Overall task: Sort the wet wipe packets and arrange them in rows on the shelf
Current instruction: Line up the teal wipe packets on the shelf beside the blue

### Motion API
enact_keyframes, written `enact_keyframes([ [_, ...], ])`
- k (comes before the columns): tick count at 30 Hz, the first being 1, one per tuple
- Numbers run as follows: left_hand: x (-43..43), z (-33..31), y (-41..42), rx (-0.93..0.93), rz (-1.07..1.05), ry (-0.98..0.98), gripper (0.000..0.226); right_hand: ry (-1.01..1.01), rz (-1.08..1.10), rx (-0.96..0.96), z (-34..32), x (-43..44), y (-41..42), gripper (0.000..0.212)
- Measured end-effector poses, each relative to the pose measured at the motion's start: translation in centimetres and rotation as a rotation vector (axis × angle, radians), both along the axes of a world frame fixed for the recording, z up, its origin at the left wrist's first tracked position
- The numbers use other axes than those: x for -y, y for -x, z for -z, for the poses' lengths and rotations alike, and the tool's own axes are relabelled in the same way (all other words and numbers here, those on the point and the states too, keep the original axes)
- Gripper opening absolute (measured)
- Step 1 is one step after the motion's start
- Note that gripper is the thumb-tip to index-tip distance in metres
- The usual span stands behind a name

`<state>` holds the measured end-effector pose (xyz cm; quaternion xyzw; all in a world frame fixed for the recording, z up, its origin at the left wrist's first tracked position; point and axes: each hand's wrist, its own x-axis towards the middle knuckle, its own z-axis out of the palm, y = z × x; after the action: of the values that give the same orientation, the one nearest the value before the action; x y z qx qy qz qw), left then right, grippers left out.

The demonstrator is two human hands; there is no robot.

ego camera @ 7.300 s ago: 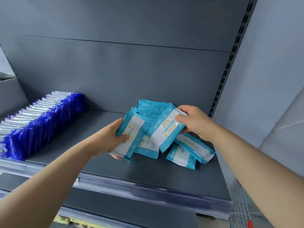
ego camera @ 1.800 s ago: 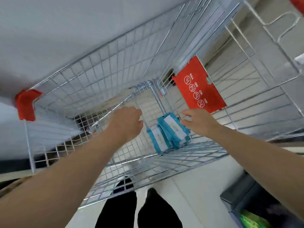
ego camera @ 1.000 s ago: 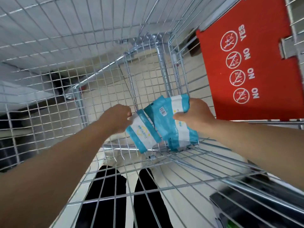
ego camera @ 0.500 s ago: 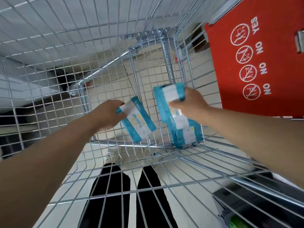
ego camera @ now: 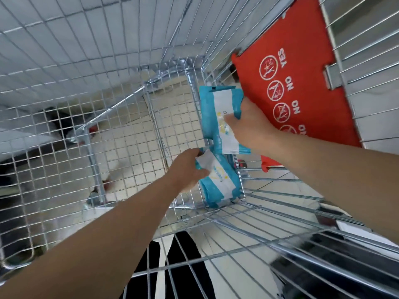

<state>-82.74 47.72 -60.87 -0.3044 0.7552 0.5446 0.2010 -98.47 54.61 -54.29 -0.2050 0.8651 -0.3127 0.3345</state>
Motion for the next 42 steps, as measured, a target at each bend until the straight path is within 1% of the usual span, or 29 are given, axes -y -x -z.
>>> enact_keyframes([
  [2,-0.6,0.2,-0.1,-0.042,-0.054,-0.019,0.051,0.008,0.01,-0.003,-0.1,0.0,-0.1,0.033],
  [4,-1.0,0.4,-0.1,-0.061,-0.127,-0.098,0.053,0.017,0.008,-0.007,-0.1,0.1,-0.1,0.032],
  [7,-0.8,0.5,0.4,-0.02,-0.247,-0.241,0.061,0.016,0.009,-0.004,-0.1,0.1,0.0,0.034],
  [8,-0.6,0.6,0.6,0.008,-0.243,-0.26,0.062,0.018,0.012,-0.005,-0.1,0.1,0.0,0.035],
  [10,-0.3,0.6,0.7,0.052,-0.163,-0.261,0.056,0.009,0.013,-0.01,-0.2,0.1,-0.1,0.035],
  [13,0.8,0.1,0.1,0.073,-0.104,-0.244,0.037,-0.005,0.02,-0.028,-1.0,0.3,-0.4,0.035],
  [16,3.0,-0.8,-1.5,0.109,-0.162,-0.303,0.028,-0.019,0.066,-0.056,-2.4,0.9,-0.9,0.036],
  [19,6.1,-3.3,-3.8,0.112,-0.256,-0.351,0.028,-0.016,0.082,-0.076,-4.8,1.9,-1.9,0.034],
  [23,10.2,-8.6,-7.4,0.033,-0.442,-0.324,0.033,0.004,0.034,-0.126,-9.2,4.1,-4.4,0.029],
  [28,14.6,-17.8,-12.8,-0.102,-0.62,-0.269,0.046,0.036,-0.167,-0.285,-17.6,8.1,-8.9,0.031],
  [32,16.0,-25.4,-18.0,-0.224,-0.724,-0.213,0.043,0.159,-0.278,-0.319,-25.4,10.7,-13.6,0.031],
  [36,15.6,-33.2,-24.0,-0.351,-0.9,-0.131,0.036,0.297,-0.429,-0.387,-33.0,12.7,-19.0,0.029],
  [39,14.8,-38.9,-29.0,-0.454,-1.031,-0.091,0.036,0.394,-0.551,-0.42,-38.4,14.0,-23.4,0.024],
  [42,14.1,-44.5,-34.1,-0.584,-1.17,-0.021,0.028,0.451,-0.644,-0.451,-43.8,15.4,-28.4,0.017],
])
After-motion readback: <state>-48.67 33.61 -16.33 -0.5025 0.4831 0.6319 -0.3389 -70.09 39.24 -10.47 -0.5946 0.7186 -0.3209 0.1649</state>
